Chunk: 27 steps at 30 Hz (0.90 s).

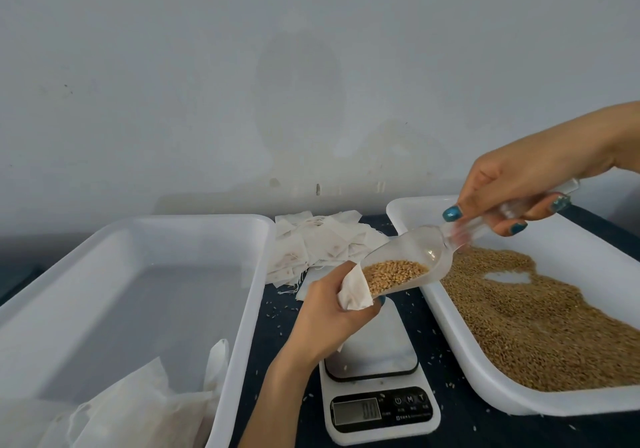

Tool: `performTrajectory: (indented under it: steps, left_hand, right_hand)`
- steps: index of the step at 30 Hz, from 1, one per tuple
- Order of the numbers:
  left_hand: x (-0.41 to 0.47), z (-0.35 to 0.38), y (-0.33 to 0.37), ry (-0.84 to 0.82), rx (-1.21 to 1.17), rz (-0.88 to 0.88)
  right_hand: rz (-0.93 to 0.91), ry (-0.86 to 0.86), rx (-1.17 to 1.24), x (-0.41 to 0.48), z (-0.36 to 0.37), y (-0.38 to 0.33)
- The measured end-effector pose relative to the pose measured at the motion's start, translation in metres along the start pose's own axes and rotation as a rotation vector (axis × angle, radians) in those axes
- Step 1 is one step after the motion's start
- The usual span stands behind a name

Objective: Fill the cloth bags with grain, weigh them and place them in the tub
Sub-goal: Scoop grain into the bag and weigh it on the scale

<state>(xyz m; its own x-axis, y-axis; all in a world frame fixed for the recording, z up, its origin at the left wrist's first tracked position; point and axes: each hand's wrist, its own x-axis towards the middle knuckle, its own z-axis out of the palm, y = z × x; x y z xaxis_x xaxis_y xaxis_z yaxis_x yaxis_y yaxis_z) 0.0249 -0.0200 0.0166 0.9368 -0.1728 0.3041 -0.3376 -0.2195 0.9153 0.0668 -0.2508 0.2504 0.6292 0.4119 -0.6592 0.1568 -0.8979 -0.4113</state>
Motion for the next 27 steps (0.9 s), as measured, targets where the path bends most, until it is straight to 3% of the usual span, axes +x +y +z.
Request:
performTrajectory:
  steps: [27]
  left_hand:
    - [-0.004, -0.001, 0.014, -0.01, -0.051, 0.016]
  right_hand:
    - [-0.055, -0.024, 0.146, 0.001, 0.009, 0.029]
